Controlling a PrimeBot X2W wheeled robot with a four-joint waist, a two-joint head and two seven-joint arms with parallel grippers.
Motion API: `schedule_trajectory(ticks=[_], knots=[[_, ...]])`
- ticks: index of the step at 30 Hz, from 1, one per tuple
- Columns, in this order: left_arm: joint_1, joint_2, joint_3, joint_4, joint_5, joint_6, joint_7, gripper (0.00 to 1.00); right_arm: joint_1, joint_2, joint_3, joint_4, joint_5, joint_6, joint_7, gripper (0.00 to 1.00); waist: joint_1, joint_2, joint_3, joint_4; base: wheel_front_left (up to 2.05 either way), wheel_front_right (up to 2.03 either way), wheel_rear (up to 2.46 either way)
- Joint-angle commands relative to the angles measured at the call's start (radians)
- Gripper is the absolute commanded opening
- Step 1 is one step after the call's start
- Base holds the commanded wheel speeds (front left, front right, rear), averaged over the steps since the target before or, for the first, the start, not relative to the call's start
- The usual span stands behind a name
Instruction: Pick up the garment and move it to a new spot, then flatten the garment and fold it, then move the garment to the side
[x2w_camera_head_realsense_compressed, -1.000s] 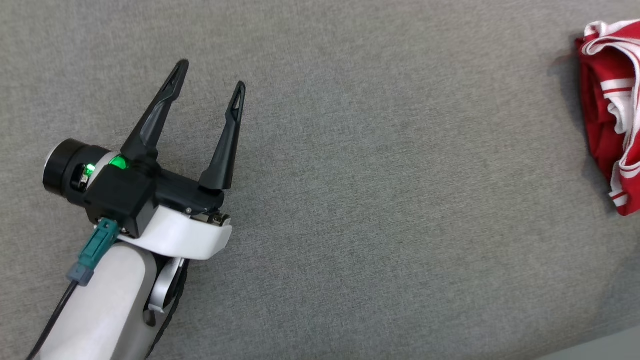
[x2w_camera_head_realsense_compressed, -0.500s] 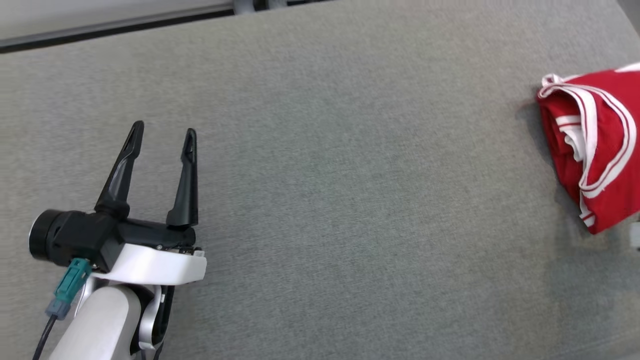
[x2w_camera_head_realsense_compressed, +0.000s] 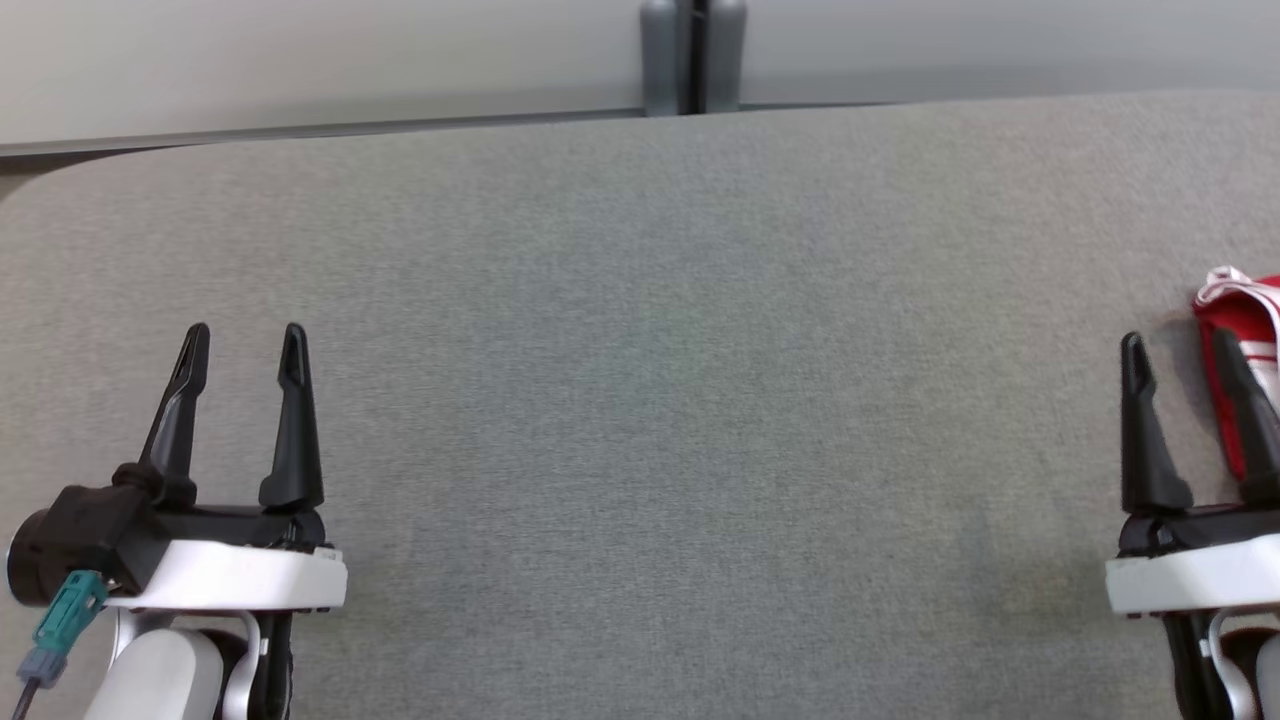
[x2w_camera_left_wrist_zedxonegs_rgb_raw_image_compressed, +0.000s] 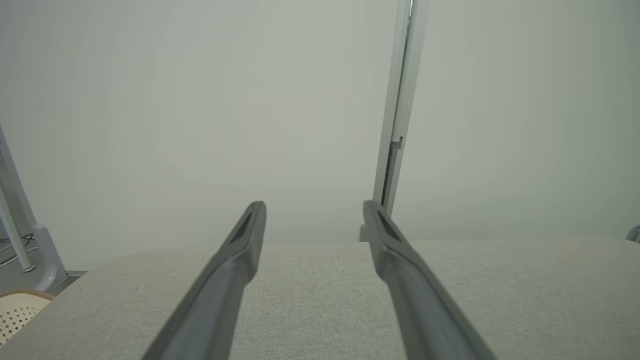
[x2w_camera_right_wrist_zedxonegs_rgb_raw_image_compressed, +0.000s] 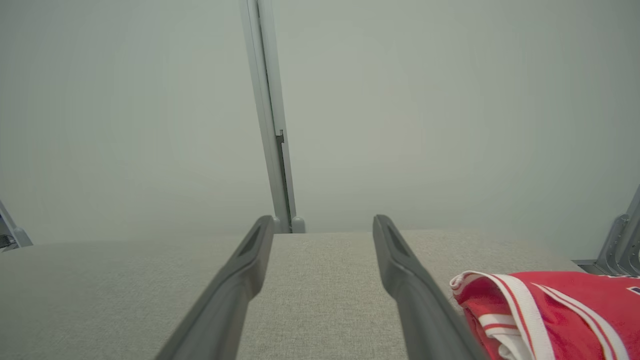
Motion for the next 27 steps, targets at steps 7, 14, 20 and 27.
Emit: schedule_trajectory(ticks=[7, 14, 20, 27], knots=[[0.065, -0.019, 0.053, 0.039, 0.014, -0.078, -0.004, 1.00, 0.097, 0.033, 0.008, -0.064, -0.023, -0.002, 0.051, 1.00, 0.0000, -0.0001, -0.080, 0.057, 0.00, 0.00, 0.00], [0.116, -0.037, 0.050, 0.090, 0.056, -0.116, -0.004, 1.00, 0.169, 0.037, 0.018, -0.071, -0.033, -0.002, 0.076, 1.00, 0.0000, -0.0001, -0.141, 0.052, 0.00, 0.00, 0.00], [0.156, -0.041, 0.046, 0.122, 0.079, -0.132, -0.004, 1.00, 0.214, 0.046, 0.023, -0.073, -0.034, -0.002, 0.091, 1.00, 0.0000, -0.0001, -0.191, 0.048, 0.00, 0.00, 0.00], [0.185, -0.040, 0.051, 0.149, 0.088, -0.135, -0.004, 1.00, 0.245, 0.057, 0.020, -0.078, -0.035, -0.002, 0.101, 1.00, 0.0000, -0.0001, -0.220, 0.049, 0.00, 0.00, 0.00]])
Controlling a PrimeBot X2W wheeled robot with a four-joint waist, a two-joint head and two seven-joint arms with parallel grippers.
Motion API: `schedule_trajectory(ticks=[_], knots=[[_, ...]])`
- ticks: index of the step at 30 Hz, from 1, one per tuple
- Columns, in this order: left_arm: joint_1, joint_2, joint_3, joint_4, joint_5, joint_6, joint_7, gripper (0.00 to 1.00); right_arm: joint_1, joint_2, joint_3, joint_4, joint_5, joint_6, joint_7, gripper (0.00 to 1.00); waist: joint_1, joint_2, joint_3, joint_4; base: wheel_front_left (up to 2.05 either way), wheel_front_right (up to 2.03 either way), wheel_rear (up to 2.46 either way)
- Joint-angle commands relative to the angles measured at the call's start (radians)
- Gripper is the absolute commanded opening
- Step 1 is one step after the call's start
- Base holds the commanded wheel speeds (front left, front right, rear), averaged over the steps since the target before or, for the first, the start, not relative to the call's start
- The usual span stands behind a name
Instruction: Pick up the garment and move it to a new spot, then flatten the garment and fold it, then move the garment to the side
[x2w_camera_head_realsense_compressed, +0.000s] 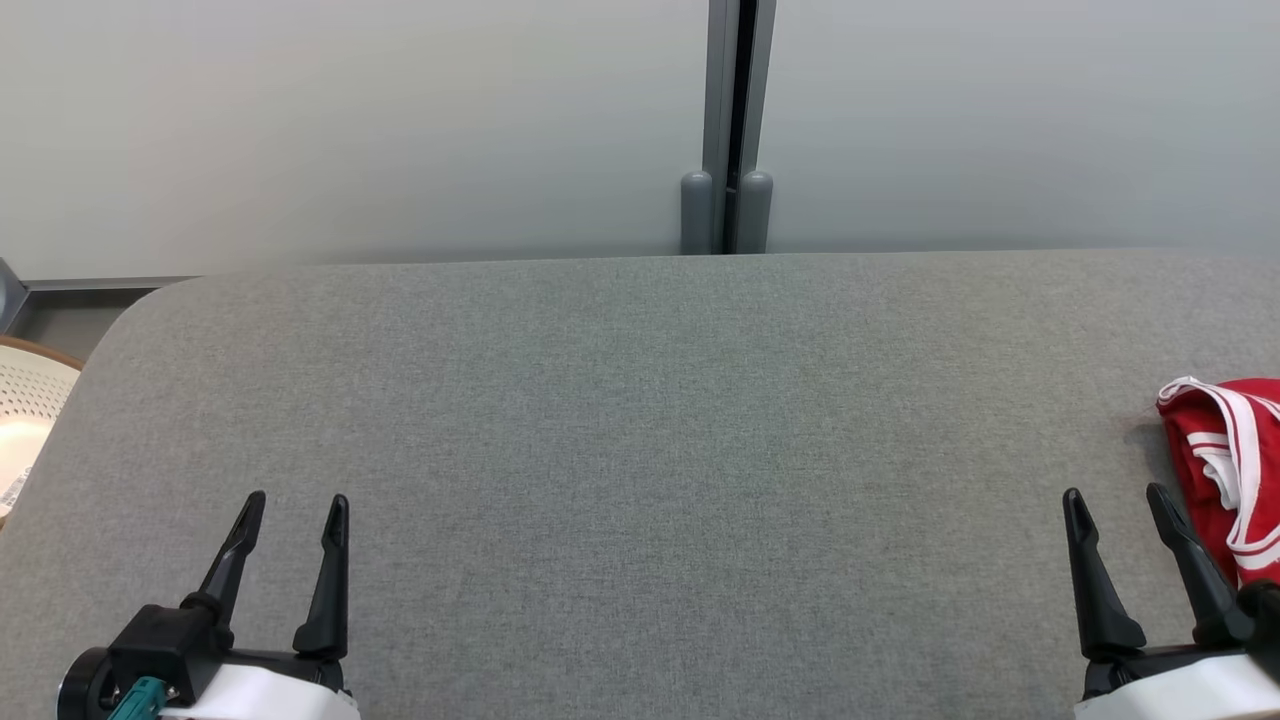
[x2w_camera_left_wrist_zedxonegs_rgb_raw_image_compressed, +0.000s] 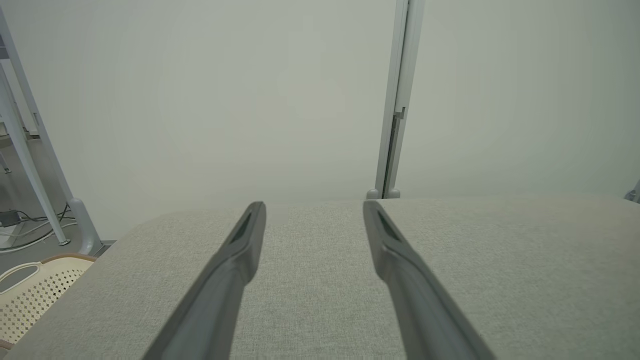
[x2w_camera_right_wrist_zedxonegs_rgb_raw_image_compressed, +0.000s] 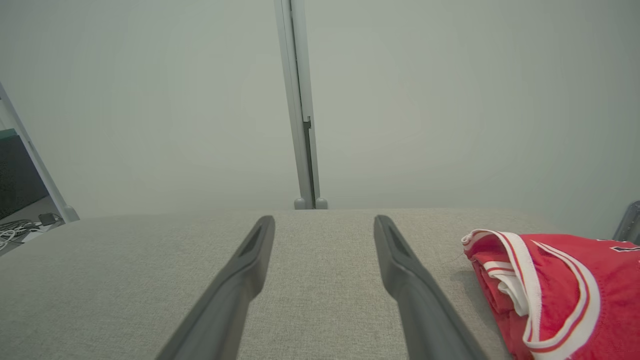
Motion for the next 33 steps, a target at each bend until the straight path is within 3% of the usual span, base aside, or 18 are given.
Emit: schedule_trajectory(ticks=[1, 33], knots=[[0.008, 0.007, 0.005, 0.004, 0.009, -0.003, -0.004, 1.00, 0.012, 0.003, -0.001, -0.006, -0.003, -0.002, 0.002, 1.00, 0.0000, -0.0001, -0.003, 0.001, 0.00, 0.00, 0.00], [-0.022, 0.003, 0.004, 0.071, 0.020, -0.018, -0.004, 1.00, 0.018, 0.008, -0.017, 0.010, -0.015, -0.002, 0.009, 1.00, 0.0000, -0.0001, -0.014, 0.009, 0.00, 0.00, 0.00]])
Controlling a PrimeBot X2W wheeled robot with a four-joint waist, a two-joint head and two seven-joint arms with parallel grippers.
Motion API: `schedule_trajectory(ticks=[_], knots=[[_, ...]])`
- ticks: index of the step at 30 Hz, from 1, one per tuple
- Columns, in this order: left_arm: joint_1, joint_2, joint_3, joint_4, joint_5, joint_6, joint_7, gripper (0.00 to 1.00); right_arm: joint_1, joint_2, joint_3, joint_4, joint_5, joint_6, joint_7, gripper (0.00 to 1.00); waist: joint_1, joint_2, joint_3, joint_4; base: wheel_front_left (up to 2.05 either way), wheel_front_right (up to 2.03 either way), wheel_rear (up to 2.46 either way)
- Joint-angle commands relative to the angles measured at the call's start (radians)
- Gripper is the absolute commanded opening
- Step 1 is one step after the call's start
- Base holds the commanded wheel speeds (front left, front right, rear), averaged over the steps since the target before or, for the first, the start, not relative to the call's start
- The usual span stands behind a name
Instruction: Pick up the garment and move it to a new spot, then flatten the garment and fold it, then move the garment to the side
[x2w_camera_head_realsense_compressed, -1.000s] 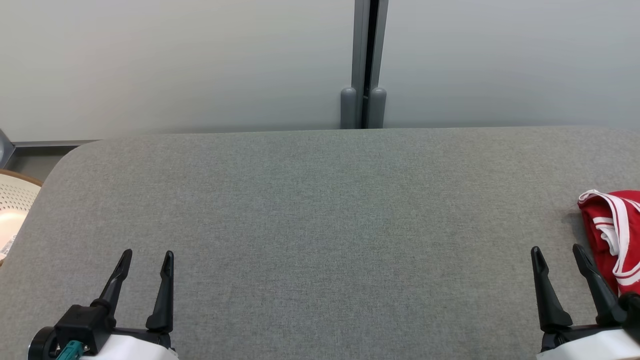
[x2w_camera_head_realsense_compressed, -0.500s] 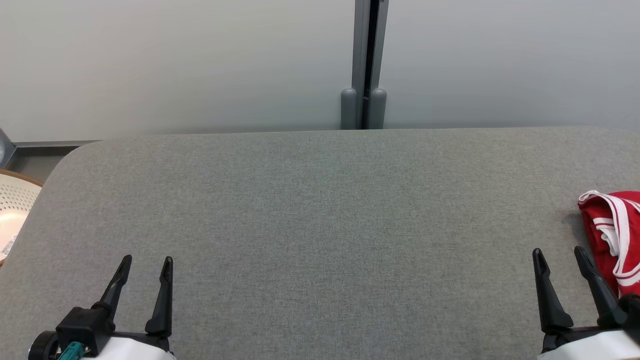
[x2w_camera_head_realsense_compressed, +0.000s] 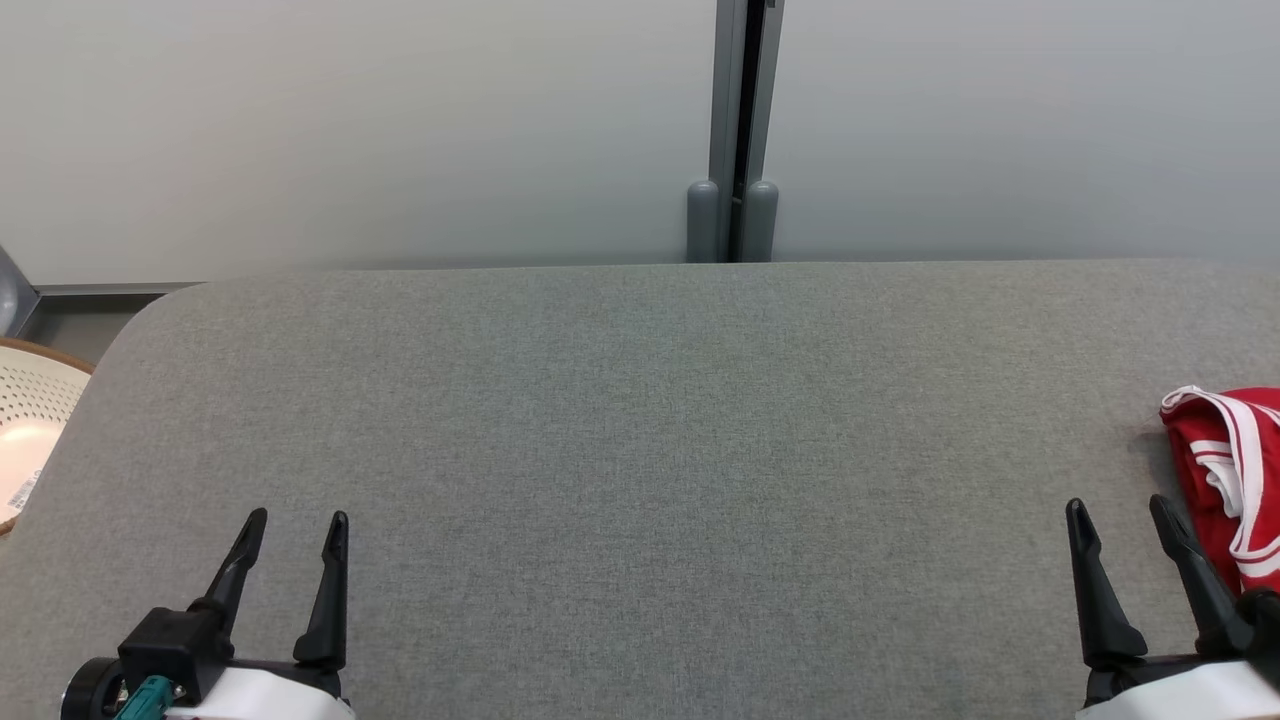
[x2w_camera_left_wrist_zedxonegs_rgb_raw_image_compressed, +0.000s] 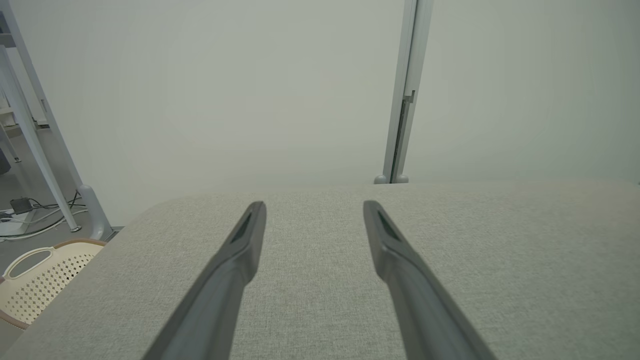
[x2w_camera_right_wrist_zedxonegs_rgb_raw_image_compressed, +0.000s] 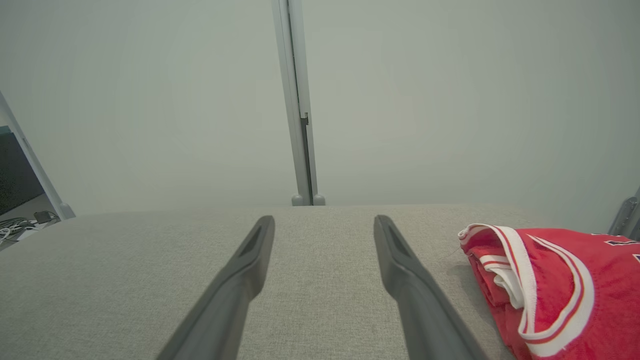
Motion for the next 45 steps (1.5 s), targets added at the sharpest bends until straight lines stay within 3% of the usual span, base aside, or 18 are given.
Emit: schedule_trajectory(ticks=[1, 2, 5, 45], knots=[[-0.016, 0.004, 0.001, 0.006, 0.011, -0.007, -0.004, 1.00, 0.006, -0.004, -0.003, 0.001, -0.002, -0.002, 0.004, 1.00, 0.0000, -0.0001, -0.002, 0.001, 0.00, 0.00, 0.00], [-0.006, -0.001, -0.001, 0.007, 0.002, -0.006, 0.000, 0.00, 0.000, 0.000, 0.000, 0.000, 0.000, 0.000, 0.000, 0.00, 0.0000, -0.0001, -0.002, 0.002, 0.00, 0.00, 0.00], [0.013, -0.018, -0.007, 0.031, -0.005, -0.006, 0.006, 0.00, 0.005, 0.010, 0.005, 0.026, 0.002, 0.000, 0.000, 0.00, 0.0000, -0.0001, -0.002, 0.001, 0.00, 0.00, 0.00], [-0.060, -0.101, 0.117, 0.037, -0.604, -0.062, 0.181, 0.00, -0.121, 0.032, -0.031, 0.168, 0.661, 0.000, 0.055, 0.00, 0.0000, -0.0001, 0.007, -0.022, 0.00, 0.00, 0.00]])
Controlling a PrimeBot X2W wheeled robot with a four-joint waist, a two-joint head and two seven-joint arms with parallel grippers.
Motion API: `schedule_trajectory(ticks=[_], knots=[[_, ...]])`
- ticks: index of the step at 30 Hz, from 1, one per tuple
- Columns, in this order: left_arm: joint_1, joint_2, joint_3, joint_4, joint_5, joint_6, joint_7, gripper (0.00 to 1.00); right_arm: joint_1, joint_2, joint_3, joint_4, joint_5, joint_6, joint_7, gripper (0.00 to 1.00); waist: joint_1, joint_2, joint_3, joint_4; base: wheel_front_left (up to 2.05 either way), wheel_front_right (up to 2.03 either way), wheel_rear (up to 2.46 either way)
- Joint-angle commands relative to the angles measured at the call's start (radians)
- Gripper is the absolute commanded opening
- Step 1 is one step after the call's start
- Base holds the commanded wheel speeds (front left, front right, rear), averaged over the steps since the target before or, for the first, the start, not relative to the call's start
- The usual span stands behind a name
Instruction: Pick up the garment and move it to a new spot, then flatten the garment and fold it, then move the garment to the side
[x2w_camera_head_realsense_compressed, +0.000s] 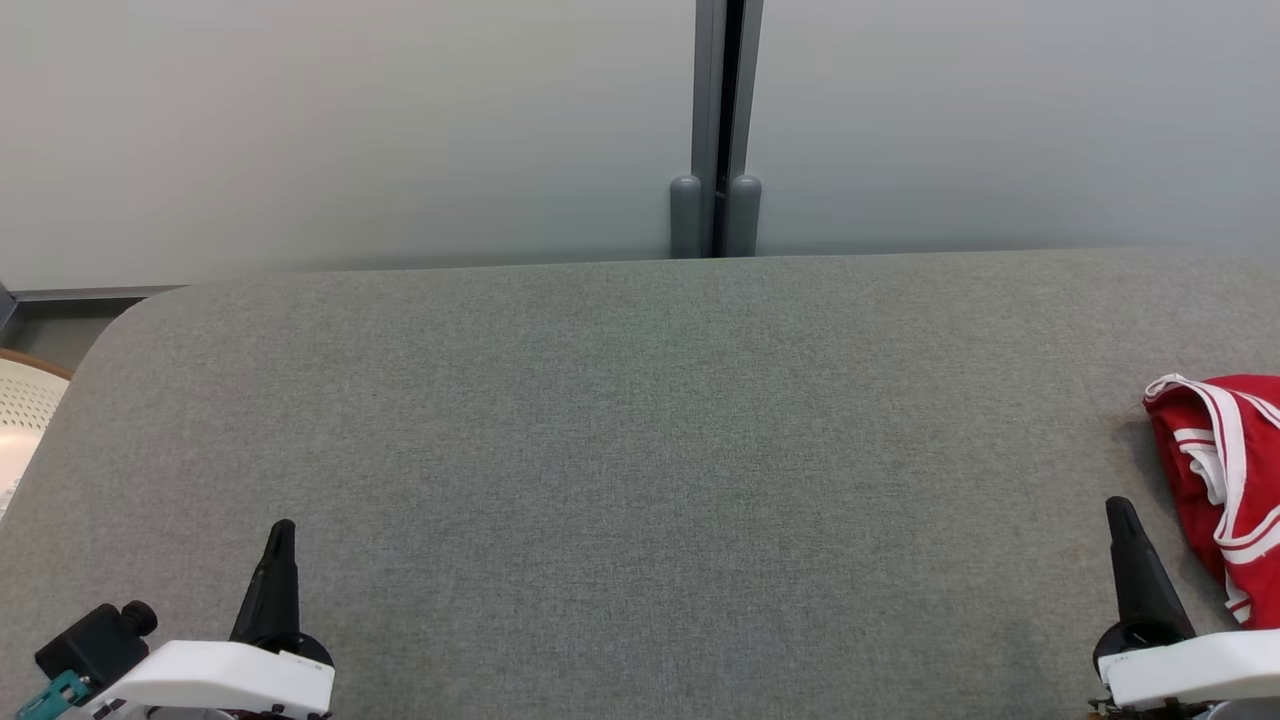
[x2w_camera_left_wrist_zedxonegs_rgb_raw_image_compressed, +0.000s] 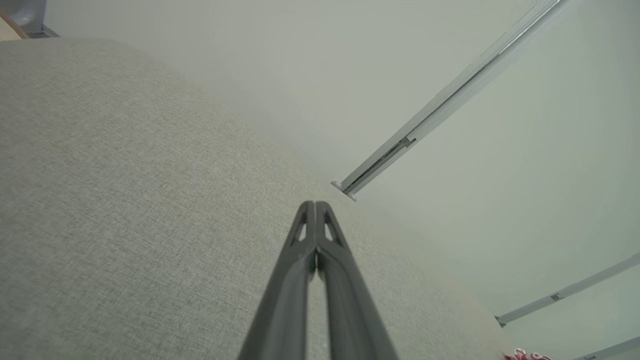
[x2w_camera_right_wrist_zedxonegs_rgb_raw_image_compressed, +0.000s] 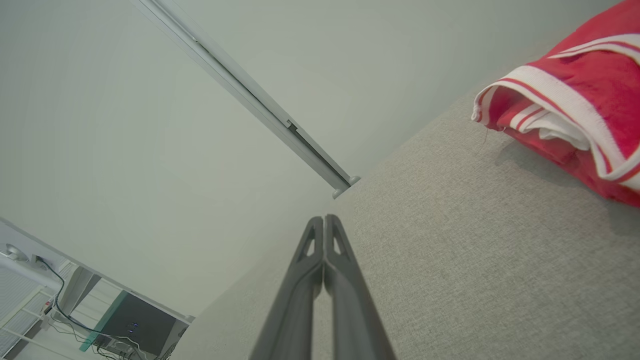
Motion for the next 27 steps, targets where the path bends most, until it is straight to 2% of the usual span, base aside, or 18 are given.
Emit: schedule_trajectory(ticks=[1, 27], knots=[[-0.033, 0.003, 0.014, -0.010, -0.030, -0.010, 0.008, 0.00, -0.031, -0.004, -0.005, -0.004, 0.035, 0.000, 0.006, 0.00, 0.0000, 0.0000, 0.000, -0.001, 0.00, 0.00, 0.00], [-0.061, -0.033, 0.066, -0.007, -0.284, -0.034, 0.083, 0.00, -0.083, 0.009, -0.024, 0.058, 0.310, 0.000, 0.032, 0.00, 0.0000, 0.0000, 0.006, -0.015, 0.00, 0.00, 0.00]])
